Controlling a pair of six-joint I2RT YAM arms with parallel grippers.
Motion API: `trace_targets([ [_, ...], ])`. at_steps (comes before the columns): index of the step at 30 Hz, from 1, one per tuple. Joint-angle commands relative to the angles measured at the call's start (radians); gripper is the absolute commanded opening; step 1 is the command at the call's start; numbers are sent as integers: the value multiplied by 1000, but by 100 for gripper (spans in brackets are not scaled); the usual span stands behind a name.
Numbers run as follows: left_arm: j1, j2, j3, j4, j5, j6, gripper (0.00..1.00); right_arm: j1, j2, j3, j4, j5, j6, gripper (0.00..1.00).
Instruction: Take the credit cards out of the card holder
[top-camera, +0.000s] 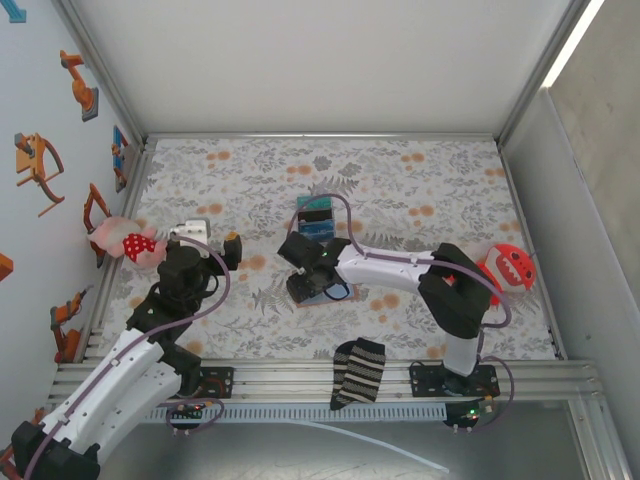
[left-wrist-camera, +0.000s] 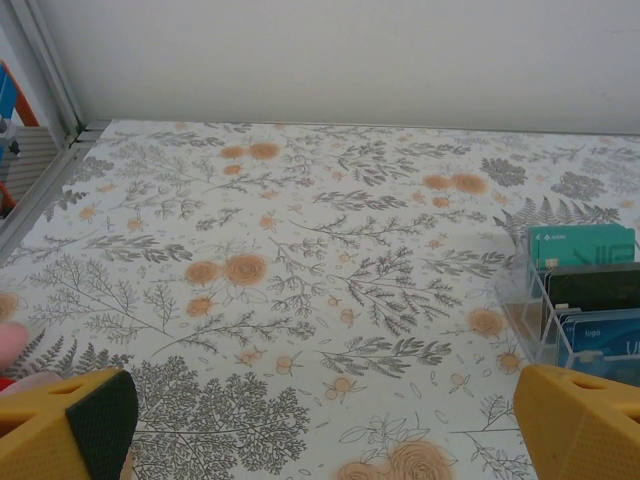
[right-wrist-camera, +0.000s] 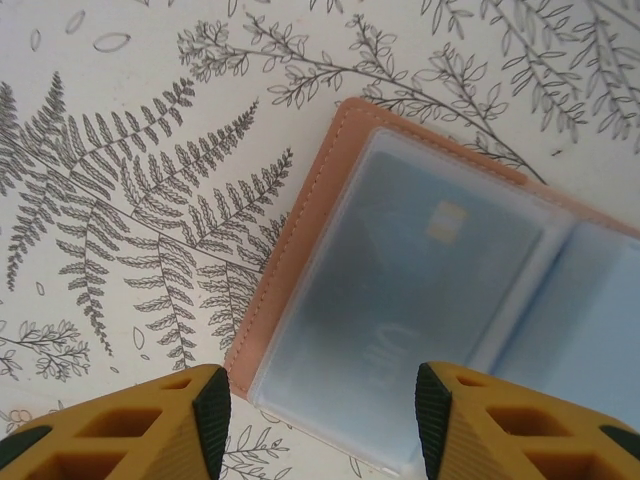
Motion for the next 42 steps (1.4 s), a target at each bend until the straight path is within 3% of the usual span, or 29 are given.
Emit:
trace_targets([
  [1, 3, 0, -13, -12, -26, -34, 97, 5, 34, 38, -51, 19, -20, 52],
  [26, 3, 44, 16, -29, -37, -31, 97, 8, 129, -18, -47, 26, -7, 54],
  [35, 3, 37, 32, -47, -34, -22, 97, 8, 141, -29, -56, 48, 4, 44],
  [38, 2, 33, 42, -59, -22, -15, 97, 7, 129, -26, -57, 57, 6, 34],
  [42, 3, 34, 62, -75, 6, -11, 97, 7, 105, -15, -53, 67, 10, 29],
])
